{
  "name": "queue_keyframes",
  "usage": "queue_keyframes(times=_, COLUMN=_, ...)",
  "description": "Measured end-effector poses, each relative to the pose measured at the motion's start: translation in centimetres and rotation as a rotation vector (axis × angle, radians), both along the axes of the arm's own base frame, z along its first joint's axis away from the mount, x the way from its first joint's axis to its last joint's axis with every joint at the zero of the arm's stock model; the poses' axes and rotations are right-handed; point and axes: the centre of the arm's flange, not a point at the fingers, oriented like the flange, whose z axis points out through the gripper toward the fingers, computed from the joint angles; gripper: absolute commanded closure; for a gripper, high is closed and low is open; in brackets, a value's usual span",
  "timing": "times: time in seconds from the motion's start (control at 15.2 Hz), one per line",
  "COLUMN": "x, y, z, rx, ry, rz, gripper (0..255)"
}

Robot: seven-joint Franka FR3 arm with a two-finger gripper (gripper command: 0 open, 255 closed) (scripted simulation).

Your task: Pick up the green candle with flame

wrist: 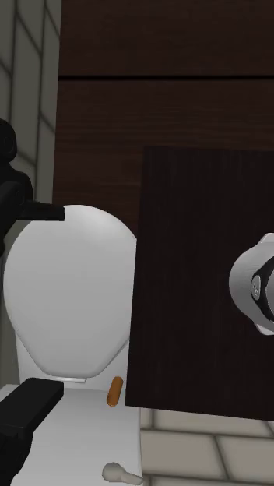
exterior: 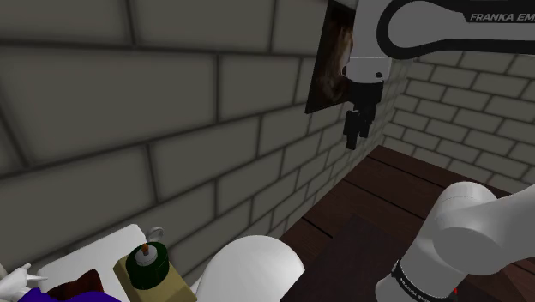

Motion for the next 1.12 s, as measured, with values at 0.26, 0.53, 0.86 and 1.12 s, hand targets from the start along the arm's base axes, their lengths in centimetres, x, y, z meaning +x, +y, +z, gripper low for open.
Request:
queue_keyframes(times=0.26, x=0.9, y=2.4, z=-1.0, rx=0.004, ry=-0.007, rz=0.002, gripper=0)
queue_keyframes(times=0.53, x=2.2, y=6.5, z=-3.0, rx=0.013, ry=-0.022, rz=0.004, gripper=0)
queue_keyframes(times=0.86, x=4.1, y=12.1, z=-5.5, rx=0.024, ry=-0.042, rz=0.006, gripper=0)
queue_keyframes(times=1.12, x=6.1, y=16.4, z=-7.5, rx=0.033, ry=-0.058, rz=0.008, gripper=0)
